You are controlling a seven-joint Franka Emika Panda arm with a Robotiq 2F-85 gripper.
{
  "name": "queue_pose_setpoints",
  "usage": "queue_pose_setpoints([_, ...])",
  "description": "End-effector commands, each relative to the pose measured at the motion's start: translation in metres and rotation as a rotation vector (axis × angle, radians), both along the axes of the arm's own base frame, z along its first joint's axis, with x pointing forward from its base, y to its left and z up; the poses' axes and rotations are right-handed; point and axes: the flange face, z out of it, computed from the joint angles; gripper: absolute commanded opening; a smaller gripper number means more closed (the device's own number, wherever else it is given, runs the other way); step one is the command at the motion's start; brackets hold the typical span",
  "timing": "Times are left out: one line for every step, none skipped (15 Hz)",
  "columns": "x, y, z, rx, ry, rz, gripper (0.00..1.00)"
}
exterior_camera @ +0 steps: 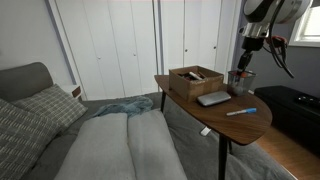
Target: Pick up the orange and white glue stick and put it on the table facing up side down
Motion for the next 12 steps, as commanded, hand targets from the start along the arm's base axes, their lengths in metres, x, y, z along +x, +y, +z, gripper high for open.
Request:
queue_pose_setpoints([0.002, 0.003, -0.006, -0.009, 0.012, 0.012, 0.28])
queue_pose_setpoints([0.004, 0.004, -0.01, -0.009, 0.016, 0.01, 0.21])
queue_pose_setpoints([0.005, 0.004, -0.011, -0.012, 0.022, 0.008, 0.13])
queue_pose_setpoints([0.006, 0.004, -0.011, -0.015, 0.021, 0.008, 0.09])
queue_pose_setpoints([0.006, 0.004, -0.009, -0.025, 0.022, 0.006, 0.07])
queue_pose_setpoints([0.004, 0.003, -0.005, -0.039, 0.023, 0.001, 0.07])
queue_pose_setpoints([-0.001, 0.001, 0.004, -0.048, 0.023, -0.002, 0.07])
queue_pose_setpoints([-0.008, 0.0, 0.019, -0.041, 0.007, 0.005, 0.07])
queue_pose_setpoints([-0.013, 0.0, 0.028, -0.036, -0.006, 0.009, 0.07])
queue_pose_setpoints([-0.018, -0.001, 0.042, -0.025, -0.024, 0.018, 0.07])
queue_pose_setpoints([-0.02, 0.0, 0.054, -0.013, -0.04, 0.021, 0.07])
queue_pose_setpoints([-0.023, 0.003, 0.067, 0.003, -0.056, 0.035, 0.07])
